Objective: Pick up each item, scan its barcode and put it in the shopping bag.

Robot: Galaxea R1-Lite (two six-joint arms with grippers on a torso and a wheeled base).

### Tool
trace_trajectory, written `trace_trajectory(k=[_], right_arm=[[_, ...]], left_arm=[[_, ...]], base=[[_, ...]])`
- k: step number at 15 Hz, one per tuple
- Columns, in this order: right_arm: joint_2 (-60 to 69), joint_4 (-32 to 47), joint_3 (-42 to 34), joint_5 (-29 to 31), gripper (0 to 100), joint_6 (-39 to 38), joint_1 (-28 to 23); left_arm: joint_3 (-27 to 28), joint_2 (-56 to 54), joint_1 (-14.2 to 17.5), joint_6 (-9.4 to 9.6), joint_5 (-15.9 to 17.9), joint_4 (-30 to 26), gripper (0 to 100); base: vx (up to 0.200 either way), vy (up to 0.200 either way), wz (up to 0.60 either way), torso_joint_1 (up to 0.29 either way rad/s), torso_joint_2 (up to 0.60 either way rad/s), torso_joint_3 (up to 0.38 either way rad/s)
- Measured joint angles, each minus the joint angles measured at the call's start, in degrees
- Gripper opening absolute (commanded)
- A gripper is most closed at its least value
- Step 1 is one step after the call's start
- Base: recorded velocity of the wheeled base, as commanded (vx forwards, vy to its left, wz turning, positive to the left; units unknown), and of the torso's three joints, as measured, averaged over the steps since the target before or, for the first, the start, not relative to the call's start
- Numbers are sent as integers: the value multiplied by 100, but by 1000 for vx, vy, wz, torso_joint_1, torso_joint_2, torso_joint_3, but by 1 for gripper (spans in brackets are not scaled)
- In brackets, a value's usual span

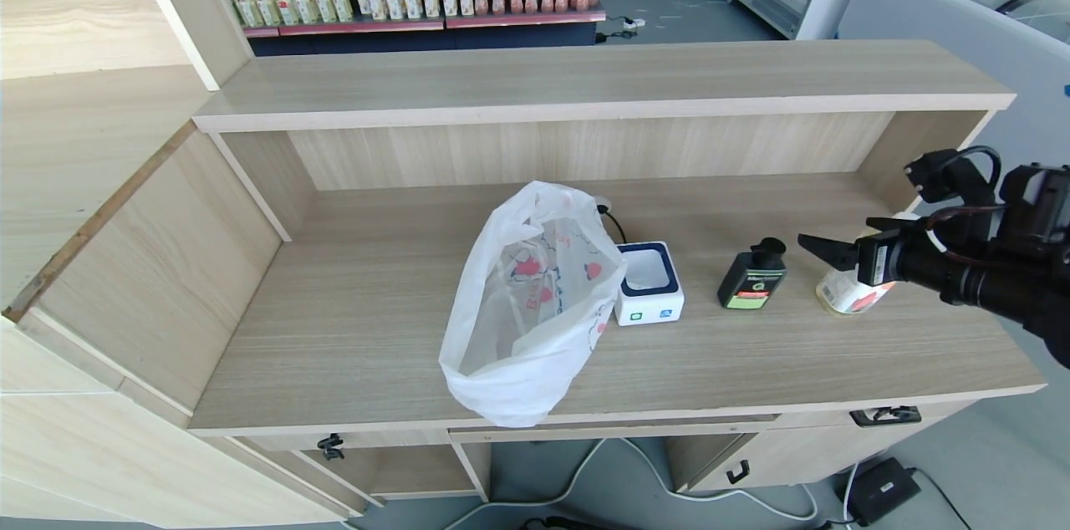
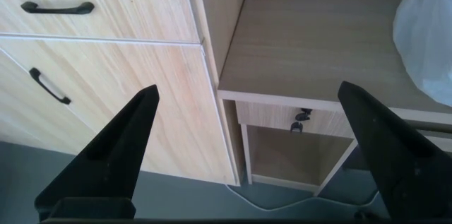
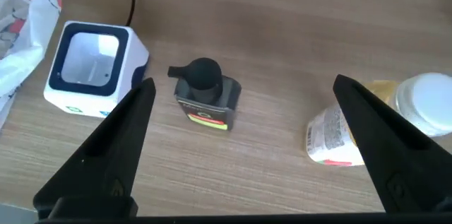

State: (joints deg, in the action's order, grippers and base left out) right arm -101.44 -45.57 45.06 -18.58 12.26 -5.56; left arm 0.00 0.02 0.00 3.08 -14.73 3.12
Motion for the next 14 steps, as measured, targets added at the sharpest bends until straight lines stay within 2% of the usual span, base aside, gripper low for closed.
trace_trajectory(k=[4,14], right_arm=[[-846,-690,74,-250,100,536,30],[-1777,-961,411,-898,100,1359,52]], left_arm=[[0,0,-2,-2,0,2,100],[0,0,0,0,-2,2,100]], base=[[0,0,0,0,0,0],[0,0,0,0,0,0]])
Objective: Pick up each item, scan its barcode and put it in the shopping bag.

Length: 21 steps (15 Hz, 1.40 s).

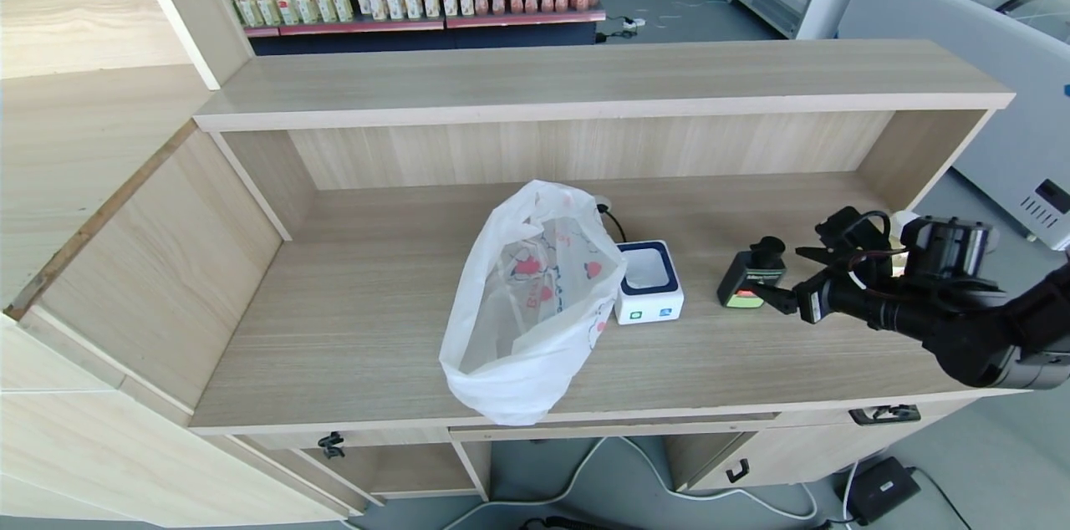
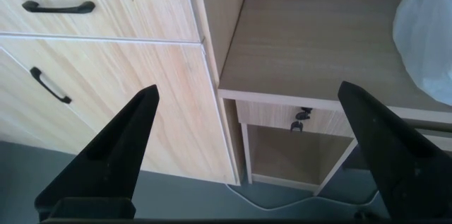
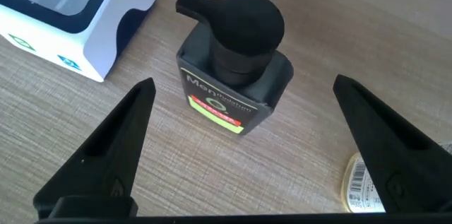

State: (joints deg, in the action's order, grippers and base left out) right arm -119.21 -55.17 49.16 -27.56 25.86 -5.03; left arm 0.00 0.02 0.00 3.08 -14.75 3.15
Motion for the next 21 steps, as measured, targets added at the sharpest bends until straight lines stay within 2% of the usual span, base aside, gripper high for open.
trace_trajectory(k=[5,18,19,21], right_arm=[[-304,-99,315,-156,100,171,79],[-1064,0,1169,-667,100,20,366],[-1114,-2,1246,-681,0,15,399],[-1182,-4,1307,-873,0,17,440]], left_arm=[[0,0,0,0,0,0,100],[0,0,0,0,0,0,100],[0,0,0,-2,2,0,100],[0,0,0,0,0,0,100]], base=[[0,0,0,0,0,0],[0,0,0,0,0,0],[0,0,0,0,0,0],[0,0,0,0,0,0]])
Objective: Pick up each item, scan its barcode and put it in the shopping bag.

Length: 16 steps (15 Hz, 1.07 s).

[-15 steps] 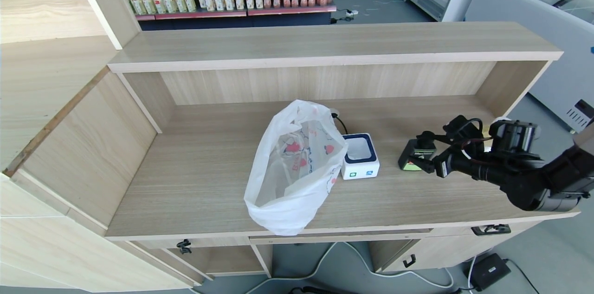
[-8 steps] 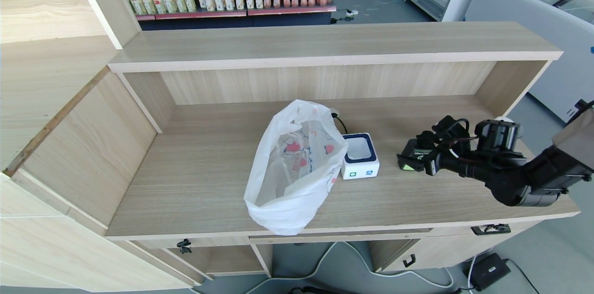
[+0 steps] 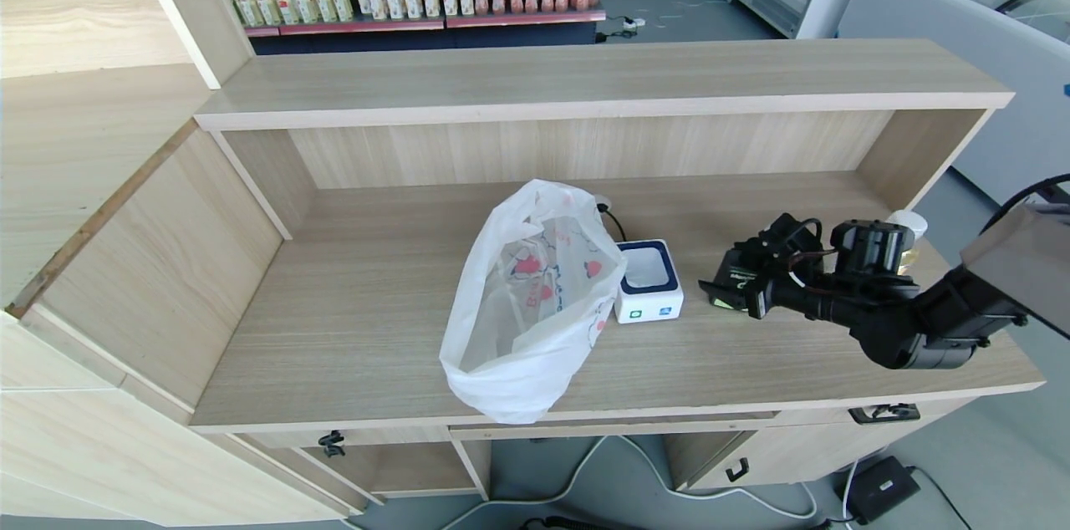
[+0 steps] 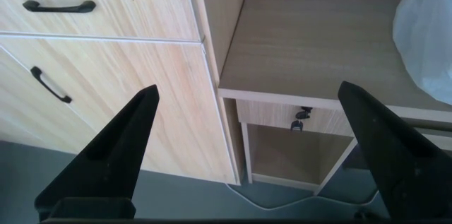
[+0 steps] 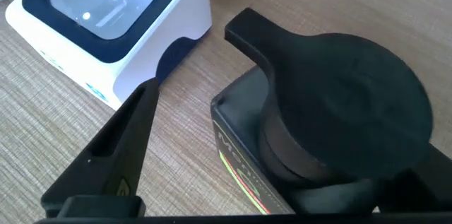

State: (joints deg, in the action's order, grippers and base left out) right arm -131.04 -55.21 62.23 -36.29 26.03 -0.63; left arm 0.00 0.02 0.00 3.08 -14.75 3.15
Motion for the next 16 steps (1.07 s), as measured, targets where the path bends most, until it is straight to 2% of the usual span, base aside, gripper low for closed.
trace_trajectory(k=[7,12,13,14,16], right_arm=[[347,110,-50,-38,0,-20,-73],[1874,877,-664,-13,0,128,-212],[2330,1014,-837,-7,0,508,-228],[2781,1175,-997,-5,0,1231,-236],[3495,1328,-1285,-27,0,3077,-272]], left_arm=[[0,0,0,0,2,0,100],[0,0,0,0,0,0,100],[0,0,-2,-2,0,0,100],[0,0,-2,0,2,0,100],[0,0,-2,0,2,0,100]], base=[[0,0,0,0,0,0],[0,0,0,0,0,0],[0,0,0,0,0,0],[0,0,0,0,0,0],[0,0,0,0,0,0]])
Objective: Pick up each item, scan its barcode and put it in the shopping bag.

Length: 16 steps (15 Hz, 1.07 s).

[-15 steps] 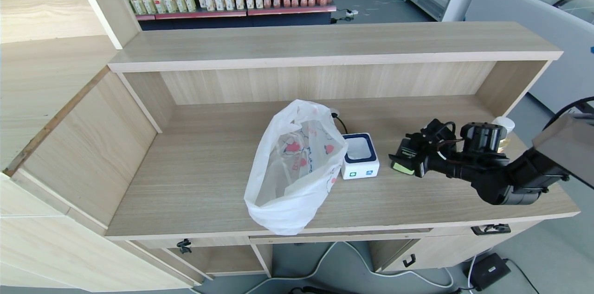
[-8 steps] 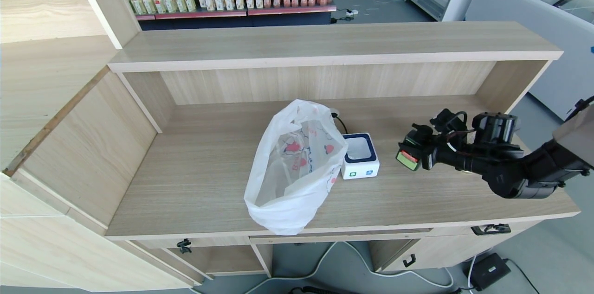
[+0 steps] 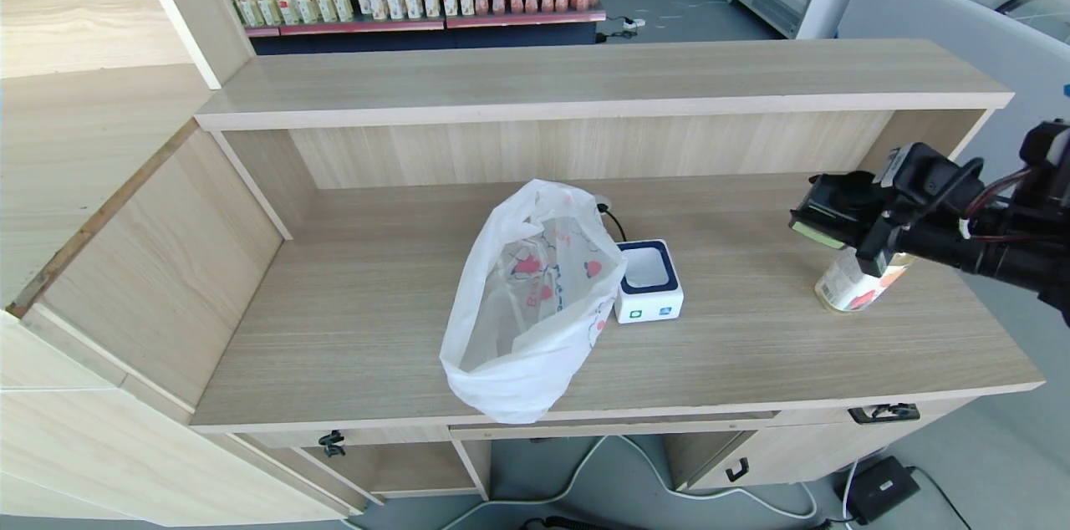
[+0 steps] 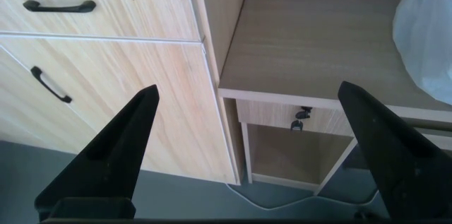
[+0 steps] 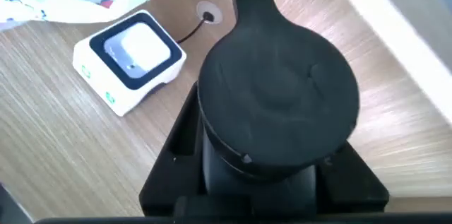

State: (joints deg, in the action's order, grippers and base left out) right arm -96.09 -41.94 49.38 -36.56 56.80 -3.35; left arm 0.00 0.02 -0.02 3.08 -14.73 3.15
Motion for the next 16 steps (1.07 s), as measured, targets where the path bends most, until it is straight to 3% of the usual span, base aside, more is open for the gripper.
trace_trajectory(k=[5,7,10,13,16], right_arm=[[909,-827,-1075,-1142,0,2797,197],[995,-842,-1209,-1465,0,4561,578],[1042,-851,-1264,-2202,0,6627,1253],[1069,-845,-1454,-2547,0,7636,2060],[1193,-856,-1623,-2580,0,8006,2749]], left_arm=[[0,0,2,0,-2,0,100],[0,0,2,0,-2,0,100],[0,0,2,0,-2,0,100],[0,0,2,0,0,0,100],[0,0,0,0,0,-2,100]], base=[[0,0,0,0,0,0],[0,0,0,0,0,0],[0,0,0,0,0,0],[0,0,0,0,0,0],[0,0,0,0,0,0]])
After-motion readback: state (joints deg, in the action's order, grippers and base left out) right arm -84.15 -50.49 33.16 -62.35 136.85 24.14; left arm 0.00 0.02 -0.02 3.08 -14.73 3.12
